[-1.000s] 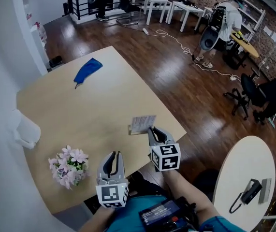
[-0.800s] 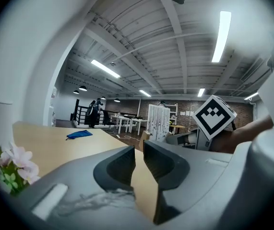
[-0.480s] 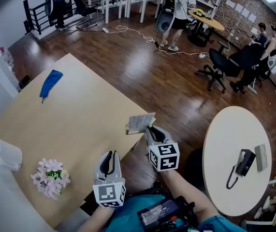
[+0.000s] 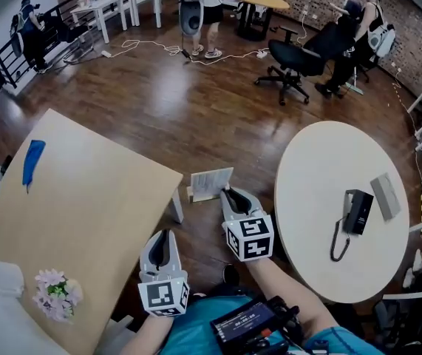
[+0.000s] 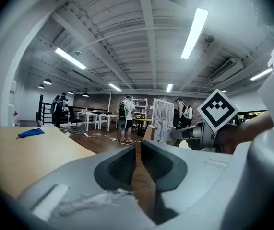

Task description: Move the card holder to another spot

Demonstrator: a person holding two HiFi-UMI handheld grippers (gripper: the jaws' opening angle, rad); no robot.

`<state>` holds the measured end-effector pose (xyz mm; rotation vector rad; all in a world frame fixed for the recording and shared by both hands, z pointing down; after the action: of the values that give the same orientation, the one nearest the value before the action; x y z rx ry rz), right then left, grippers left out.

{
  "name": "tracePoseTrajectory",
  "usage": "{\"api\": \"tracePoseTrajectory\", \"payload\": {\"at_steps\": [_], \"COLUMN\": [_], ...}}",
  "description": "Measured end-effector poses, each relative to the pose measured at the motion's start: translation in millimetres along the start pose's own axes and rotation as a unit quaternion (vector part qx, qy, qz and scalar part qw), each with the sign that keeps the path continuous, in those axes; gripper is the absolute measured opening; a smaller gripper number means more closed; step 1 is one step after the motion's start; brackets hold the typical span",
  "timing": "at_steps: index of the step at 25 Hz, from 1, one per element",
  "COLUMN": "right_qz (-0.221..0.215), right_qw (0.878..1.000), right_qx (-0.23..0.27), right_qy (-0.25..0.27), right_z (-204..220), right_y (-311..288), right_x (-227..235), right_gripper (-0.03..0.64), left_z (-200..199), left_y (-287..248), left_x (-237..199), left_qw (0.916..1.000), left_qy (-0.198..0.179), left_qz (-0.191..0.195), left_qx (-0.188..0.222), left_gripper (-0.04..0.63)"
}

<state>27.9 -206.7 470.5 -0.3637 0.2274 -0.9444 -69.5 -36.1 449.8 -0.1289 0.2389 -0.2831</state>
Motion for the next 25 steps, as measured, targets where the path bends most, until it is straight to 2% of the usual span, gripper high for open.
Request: {"api": "tracePoseTrajectory", "payload": {"at_steps": [6, 13, 25], "right_qz": [0.027, 0.061, 0.107], "right_qw": [1.0, 0.998, 0.993], "right_qx": [0.004, 0.011, 0.01], "right_qy": [-0.016, -0.028, -0.051], "right_z": [7.5, 11.7, 23.8], "right_y": [34.2, 64.4, 85.7], "right_x": [43.7, 74.3, 92.3], "right_gripper": [0.04, 0.039, 0.038], "left_z": [3.5, 3.0, 14.8], "left_y": [-18.5, -41.2, -61.6], "left_x": [35.8, 56.6, 84.4], "left_qw": [0.9998, 0.9991, 0.9924], "left_qy": [-0.01, -0.018, -0.053], "left_qz": [0.014, 0.034, 0.105], "left_qx": [-0.012, -0.014, -0.037], "left_gripper": [0.032, 0.011, 0.008]}}
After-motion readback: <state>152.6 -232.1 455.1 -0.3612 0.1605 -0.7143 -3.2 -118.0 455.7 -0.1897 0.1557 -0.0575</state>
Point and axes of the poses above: the fingertips, and each gripper's own axes: y backward along the fingers, x to its right, z out of its underside, the point moved 2 cm from there along y, backward along the fingers, and after that the axes turned 6 degrees about y, right-handed, at the moved point
